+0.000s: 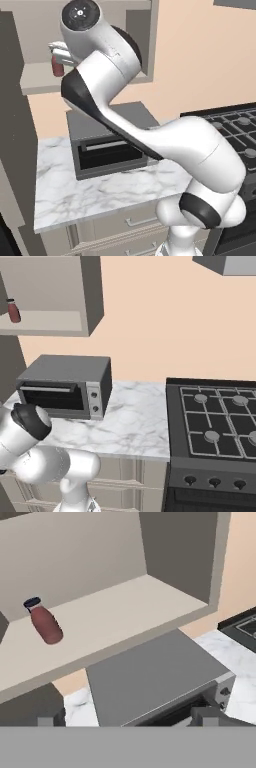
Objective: Sort all alcoholic drinks to one cabinet, and non-alcoholic drinks to the other.
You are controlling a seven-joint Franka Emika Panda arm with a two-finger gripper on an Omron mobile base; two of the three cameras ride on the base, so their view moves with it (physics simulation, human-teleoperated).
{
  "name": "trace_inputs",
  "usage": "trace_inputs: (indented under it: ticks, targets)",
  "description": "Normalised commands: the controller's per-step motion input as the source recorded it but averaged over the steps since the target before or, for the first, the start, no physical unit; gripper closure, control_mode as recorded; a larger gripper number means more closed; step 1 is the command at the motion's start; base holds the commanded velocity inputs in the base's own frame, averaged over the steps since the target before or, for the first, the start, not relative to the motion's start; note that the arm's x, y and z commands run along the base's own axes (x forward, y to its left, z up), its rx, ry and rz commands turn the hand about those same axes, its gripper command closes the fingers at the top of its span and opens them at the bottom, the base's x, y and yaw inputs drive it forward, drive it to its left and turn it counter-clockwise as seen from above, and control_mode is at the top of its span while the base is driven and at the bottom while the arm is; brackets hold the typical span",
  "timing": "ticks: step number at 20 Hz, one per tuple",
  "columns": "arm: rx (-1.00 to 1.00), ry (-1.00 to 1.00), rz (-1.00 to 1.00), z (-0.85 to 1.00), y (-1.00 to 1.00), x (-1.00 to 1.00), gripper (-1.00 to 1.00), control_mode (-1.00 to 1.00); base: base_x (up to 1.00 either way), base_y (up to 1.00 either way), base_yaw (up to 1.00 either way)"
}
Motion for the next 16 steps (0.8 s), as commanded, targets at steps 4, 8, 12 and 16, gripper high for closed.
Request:
trace_inputs:
  ticks: [4, 8, 12, 16]
  targets:
    - [0.09, 0.0, 0.0, -0.16, -0.82, -0.58, -1.0, -1.0, 0.0, 0.0, 0.0]
    - [0.06, 0.05, 0.0, -0.42, -0.6, -0.23, -1.0, -1.0, 0.0, 0.0, 0.0]
    - [0.04, 0.1, 0.03, -0.61, -0.49, -0.11, -1.0, -1.0, 0.0, 0.0, 0.0]
    - [-0.02, 0.16, 0.01, -0.23, -0.2, -0.04, -1.0, -1.0, 0.0, 0.0, 0.0]
